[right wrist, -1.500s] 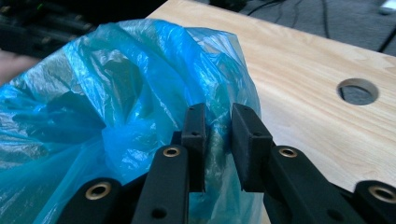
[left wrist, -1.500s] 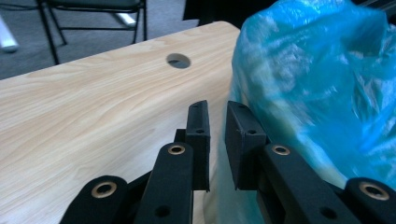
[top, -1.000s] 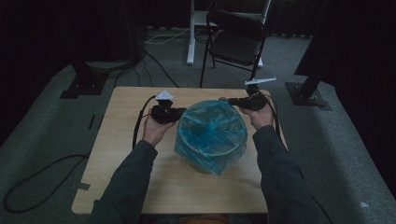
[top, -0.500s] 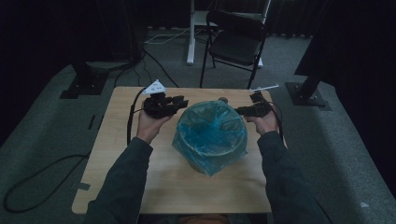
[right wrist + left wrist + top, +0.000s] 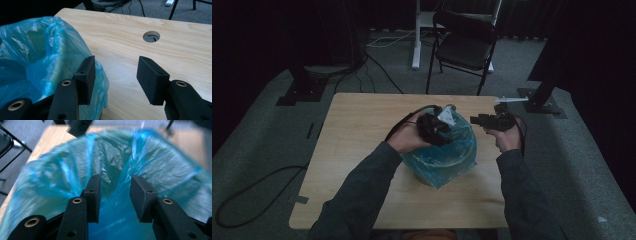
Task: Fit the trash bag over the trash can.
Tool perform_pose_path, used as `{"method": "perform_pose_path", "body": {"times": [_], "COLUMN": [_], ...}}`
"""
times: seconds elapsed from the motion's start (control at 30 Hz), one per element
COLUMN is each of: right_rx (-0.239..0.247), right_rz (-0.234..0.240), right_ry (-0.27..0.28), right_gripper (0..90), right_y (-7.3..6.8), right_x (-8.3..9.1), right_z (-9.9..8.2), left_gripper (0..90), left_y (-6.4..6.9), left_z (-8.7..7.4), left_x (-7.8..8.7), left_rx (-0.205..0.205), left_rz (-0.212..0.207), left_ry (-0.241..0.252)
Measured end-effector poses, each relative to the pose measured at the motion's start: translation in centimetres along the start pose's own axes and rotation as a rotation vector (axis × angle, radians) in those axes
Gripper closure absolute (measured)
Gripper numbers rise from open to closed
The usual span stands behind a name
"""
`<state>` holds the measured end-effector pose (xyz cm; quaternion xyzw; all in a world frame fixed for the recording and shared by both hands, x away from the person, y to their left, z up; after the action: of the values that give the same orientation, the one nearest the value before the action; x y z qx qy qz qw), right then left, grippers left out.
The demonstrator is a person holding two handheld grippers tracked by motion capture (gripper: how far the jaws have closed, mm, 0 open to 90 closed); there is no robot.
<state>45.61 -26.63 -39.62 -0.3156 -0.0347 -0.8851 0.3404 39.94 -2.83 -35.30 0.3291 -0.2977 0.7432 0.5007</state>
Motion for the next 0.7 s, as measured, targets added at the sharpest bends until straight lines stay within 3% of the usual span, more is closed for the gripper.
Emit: {"method": "perform_pose_path", "body": {"times": [0.2, 0.3, 0.33, 0.37, 0.4, 0.47, 0.53, 0.63, 0.7], "right_rx": [0.020, 0.023, 0.027, 0.029, 0.033, 0.043, 0.043, 0.042, 0.040], "right_rz": [0.011, 0.014, 0.015, 0.015, 0.017, 0.017, 0.012, 0.008, 0.005], "right_ry": [-0.003, -0.004, -0.007, -0.008, -0.009, -0.006, -0.005, 0.003, 0.007], "right_gripper": [48.3, 48.3, 48.2, 48.2, 48.0, 47.8, 47.6, 47.4, 47.2], "right_y": [-0.3, -0.4, -0.4, -0.4, -0.4, -0.4, -0.4, -0.2, -0.1], "right_x": [-0.1, -0.1, -0.1, -0.1, -0.1, -0.1, 0.0, 0.2, 0.3], "right_z": [-0.1, -0.1, -0.2, -0.2, -0.2, -0.3, -0.4, -0.7, -0.8], "left_gripper": [60.0, 58.8, 58.5, 58.3, 58.3, 58.3, 57.2, 56.2, 55.4], "left_y": [0.6, 0.8, 0.9, 0.9, 0.7, 0.2, -0.6, -2.0, -2.7], "left_z": [0.5, 0.4, 0.3, 0.4, 0.4, 0.4, 0.0, -1.7, -3.0], "left_x": [-3.7, -4.7, -4.7, -4.4, -3.9, -2.5, -0.5, 2.8, 4.1], "left_rx": [-0.054, -0.069, -0.078, -0.085, -0.058, -0.019, 0.049, 0.187, 0.248], "left_rz": [0.038, 0.013, 0.024, 0.046, 0.039, 0.068, 0.117, 0.198, 0.231], "left_ry": [-0.210, -0.260, -0.257, -0.228, -0.191, -0.099, 0.020, 0.221, 0.288]}}
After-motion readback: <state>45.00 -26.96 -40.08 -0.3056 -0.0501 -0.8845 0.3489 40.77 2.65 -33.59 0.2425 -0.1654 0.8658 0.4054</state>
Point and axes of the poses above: each handheld gripper's, and its own axes: x roughly backward along the jaws, z roughly out of its top, y roughly to its right, the point moved 1 cm from there along -x, roughly forward along the jaws, and after that the axes turned 10 degrees about x, right-handed, at the moved point
